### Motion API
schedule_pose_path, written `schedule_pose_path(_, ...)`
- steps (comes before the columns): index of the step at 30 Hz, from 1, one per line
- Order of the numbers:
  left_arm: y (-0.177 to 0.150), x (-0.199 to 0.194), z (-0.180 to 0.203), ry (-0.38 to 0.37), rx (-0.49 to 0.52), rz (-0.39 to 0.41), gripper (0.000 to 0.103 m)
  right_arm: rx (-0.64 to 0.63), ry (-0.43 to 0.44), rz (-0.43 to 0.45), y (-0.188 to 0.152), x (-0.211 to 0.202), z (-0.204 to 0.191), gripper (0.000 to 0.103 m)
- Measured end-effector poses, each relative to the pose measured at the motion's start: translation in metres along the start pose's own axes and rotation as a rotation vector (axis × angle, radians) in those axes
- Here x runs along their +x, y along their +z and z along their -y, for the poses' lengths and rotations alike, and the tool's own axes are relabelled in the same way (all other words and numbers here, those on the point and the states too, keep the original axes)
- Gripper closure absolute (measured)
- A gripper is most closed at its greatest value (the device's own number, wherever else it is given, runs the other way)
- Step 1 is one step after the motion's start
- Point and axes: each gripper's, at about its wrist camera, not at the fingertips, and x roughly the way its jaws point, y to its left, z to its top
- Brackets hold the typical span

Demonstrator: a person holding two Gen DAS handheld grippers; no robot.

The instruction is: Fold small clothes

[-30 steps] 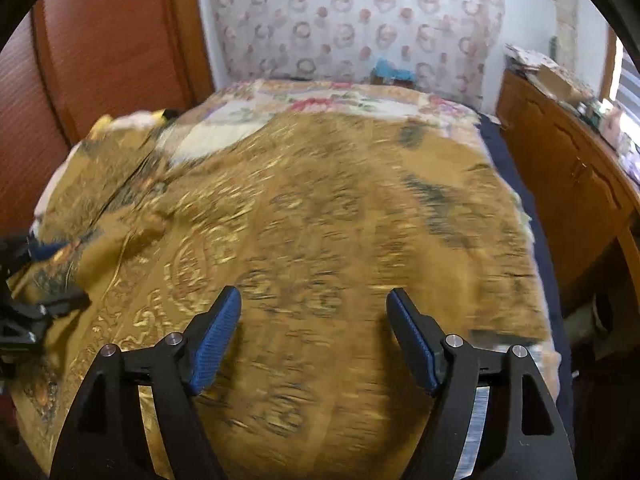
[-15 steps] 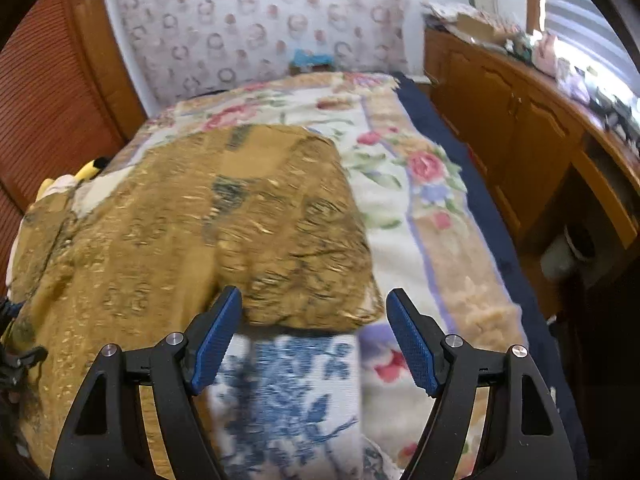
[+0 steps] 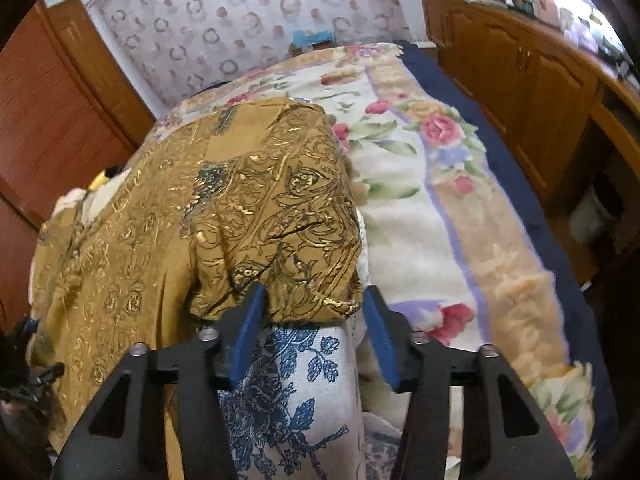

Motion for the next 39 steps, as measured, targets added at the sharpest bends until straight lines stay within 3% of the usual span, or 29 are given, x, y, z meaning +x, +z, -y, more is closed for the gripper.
schedule_pose_path(5,0.000,0.000,0.000,-0.001,0.000,0.000,0.000,-0.071,-0.093,0.025,0.004,-0.008,-0.009,0.090)
schedule_pose_path(11,0.000,0.000,0.000,-0.001,-0.001,0.000,0.000,-0.143,-0.117,0.141,0.011,-0.043,-0.028,0.094)
schedule_pose_path(16,0.000,0.000,0.000,0.000,-0.001,0.000,0.000,-0.239,-0.096,0.242,0.024,-0.073,-0.070,0.095)
schedule_pose_path(21,0.000,0.000,0.000,0.000,-0.001,0.000,0.000,-0.377,0.003,0.250,0.021,-0.073,-0.133,0.094)
schedule_pose_path(22,0.000,0.000,0.000,0.000,-0.001,0.000,0.000,-0.404,0.025,0.238,0.018,-0.070,-0.144,0.094)
schedule_pose_path(24,0.000,0.000,0.000,0.000,-0.001,0.000,0.000,-0.447,0.051,0.221,0.011,-0.062,-0.159,0.083)
schedule_pose_path(26,0.000,0.000,0.000,0.000,-0.002,-0.001,0.000,-0.462,0.074,0.213,0.006,-0.058,-0.164,0.064)
schedule_pose_path(28,0.000,0.000,0.000,0.000,-0.002,-0.001,0.000,-0.458,0.085,0.219,0.002,-0.059,-0.163,0.059)
schedule_pose_path(34,-0.001,0.001,-0.001,0.003,-0.011,-0.001,0.000,-0.339,-0.008,0.208,0.009,-0.048,-0.120,0.055)
schedule_pose_path(39,-0.003,-0.009,0.000,0.011,-0.033,0.042,0.000,-0.228,0.011,0.131,0.012,-0.014,-0.088,0.054)
